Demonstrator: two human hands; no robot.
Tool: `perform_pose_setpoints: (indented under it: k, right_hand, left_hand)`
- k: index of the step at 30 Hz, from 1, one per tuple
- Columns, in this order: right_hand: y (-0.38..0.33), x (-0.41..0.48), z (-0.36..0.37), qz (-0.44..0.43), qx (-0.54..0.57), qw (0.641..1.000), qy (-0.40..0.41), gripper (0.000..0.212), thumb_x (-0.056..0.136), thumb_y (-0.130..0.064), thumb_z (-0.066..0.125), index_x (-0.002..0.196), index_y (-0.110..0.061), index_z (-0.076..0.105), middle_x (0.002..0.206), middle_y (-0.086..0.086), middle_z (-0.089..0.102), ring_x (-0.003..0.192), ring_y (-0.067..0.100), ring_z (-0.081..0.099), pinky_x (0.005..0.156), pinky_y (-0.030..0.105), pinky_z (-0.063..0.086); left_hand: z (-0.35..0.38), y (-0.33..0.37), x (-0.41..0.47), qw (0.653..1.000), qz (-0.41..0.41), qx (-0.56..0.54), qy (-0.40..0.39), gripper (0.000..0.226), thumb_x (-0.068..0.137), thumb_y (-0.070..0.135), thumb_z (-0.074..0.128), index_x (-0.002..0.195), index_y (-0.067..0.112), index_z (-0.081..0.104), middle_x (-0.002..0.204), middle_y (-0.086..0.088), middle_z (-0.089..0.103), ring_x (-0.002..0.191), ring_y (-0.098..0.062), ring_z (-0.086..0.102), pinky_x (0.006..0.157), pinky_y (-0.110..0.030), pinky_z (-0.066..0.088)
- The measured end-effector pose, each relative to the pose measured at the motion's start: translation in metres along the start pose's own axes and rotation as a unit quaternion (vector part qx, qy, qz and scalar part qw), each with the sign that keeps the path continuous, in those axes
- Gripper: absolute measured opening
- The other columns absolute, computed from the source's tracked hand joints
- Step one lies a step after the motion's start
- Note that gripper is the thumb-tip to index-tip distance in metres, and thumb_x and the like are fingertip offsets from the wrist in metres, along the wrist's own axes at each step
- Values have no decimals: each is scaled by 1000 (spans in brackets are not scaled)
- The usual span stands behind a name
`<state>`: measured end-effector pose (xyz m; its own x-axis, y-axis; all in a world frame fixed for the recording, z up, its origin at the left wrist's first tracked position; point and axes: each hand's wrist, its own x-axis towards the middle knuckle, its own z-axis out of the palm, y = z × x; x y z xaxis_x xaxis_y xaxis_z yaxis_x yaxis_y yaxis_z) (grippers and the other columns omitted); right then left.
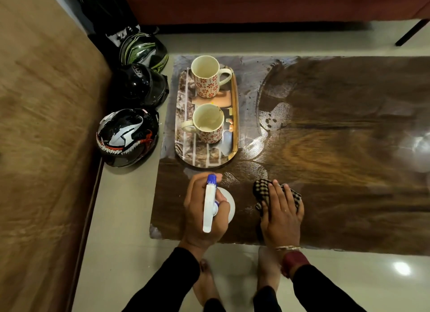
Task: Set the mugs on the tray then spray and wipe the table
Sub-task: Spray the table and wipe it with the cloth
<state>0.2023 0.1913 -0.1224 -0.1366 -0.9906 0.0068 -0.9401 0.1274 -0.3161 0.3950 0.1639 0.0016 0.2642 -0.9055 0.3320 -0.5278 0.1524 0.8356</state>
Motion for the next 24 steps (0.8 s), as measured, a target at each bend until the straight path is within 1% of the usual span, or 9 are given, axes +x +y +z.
perform_pose_setpoints:
  k: [3, 8, 10, 12, 14, 16, 18, 21, 24]
  right_hand:
    - [-1, 3, 2, -11, -8, 1000, 1, 56, 95, -33, 43, 148, -21, 50, 160, -3, 41, 150, 22, 33, 119, 55, 17]
    - [-3, 4, 1, -8, -18, 1000, -2, 56, 95, -34, 43, 149, -22, 50, 161, -3, 41, 150, 22, 34, 119, 54, 18]
    - [-4, 3, 1, -6, -20, 1000, -5, 56, 94, -33, 46, 148, -22, 50, 161, -4, 41, 150, 22, 34, 119, 55, 19]
    - [-3, 3, 0, -7, -20, 1000, -8, 56, 93, -33, 47, 148, -21, 51, 160, -3, 41, 150, 22, 35, 119, 56, 21]
    - [-4, 3, -2, -8, -22, 1000, -11, 56, 93, -33, 46, 147, -21, 52, 160, -3, 42, 149, 22, 36, 119, 56, 22]
    - [-4, 3, -2, -8, -19, 1000, -12, 56, 94, -34, 43, 147, -20, 52, 160, -3, 42, 149, 22, 36, 119, 55, 21]
    - [-4, 4, -3, -8, -14, 1000, -11, 55, 95, -37, 41, 146, -20, 53, 159, -3, 43, 149, 22, 37, 118, 54, 21]
    - [-4, 5, -10, -12, 1, 1000, -26, 57, 96, -44, 40, 148, -22, 51, 161, -5, 40, 150, 20, 33, 119, 54, 19]
    - [-2, 7, -23, -15, 44, 998, -41, 61, 94, -47, 40, 151, -25, 46, 162, -6, 37, 153, 17, 26, 121, 56, 15]
  left_hand:
    - [10, -12, -4, 1000, -2, 10, -16, 36, 72, -11, 64, 107, -6, 66, 104, -11, 67, 100, -6, 62, 91, -25, 54]
    - [18, -17, -8, 999, 0, 8, -33, 37, 73, -7, 63, 109, -8, 65, 108, -7, 64, 103, -4, 61, 92, -26, 54]
    - [18, -20, -11, 998, -20, 6, -62, 46, 71, -2, 65, 116, -9, 63, 104, -5, 64, 96, -6, 63, 92, -32, 57]
    - [15, -24, -15, 993, -47, 13, -107, 64, 64, -3, 70, 127, -6, 58, 99, 0, 64, 89, -10, 65, 93, -39, 59]
    - [12, -27, -17, 989, -67, 13, -132, 78, 61, -5, 74, 136, 0, 54, 104, 3, 65, 90, -14, 67, 93, -41, 58]
    - [11, -29, -18, 988, -70, -8, -139, 90, 61, -4, 80, 143, 8, 45, 129, 6, 61, 98, -14, 69, 96, -37, 57]
    - [7, -31, -20, 987, -70, -17, -145, 99, 62, 7, 90, 147, 6, 38, 148, 2, 50, 117, -17, 65, 103, -31, 52]
    - [-14, -39, -23, 984, -60, 7, -170, 114, 54, 34, 101, 143, -6, 41, 152, -13, 44, 140, -25, 48, 114, -30, 41]
    - [-51, -68, -26, 975, -45, 39, -214, 124, 50, 48, 102, 145, -2, 42, 155, -12, 41, 142, -28, 47, 115, -43, 45]
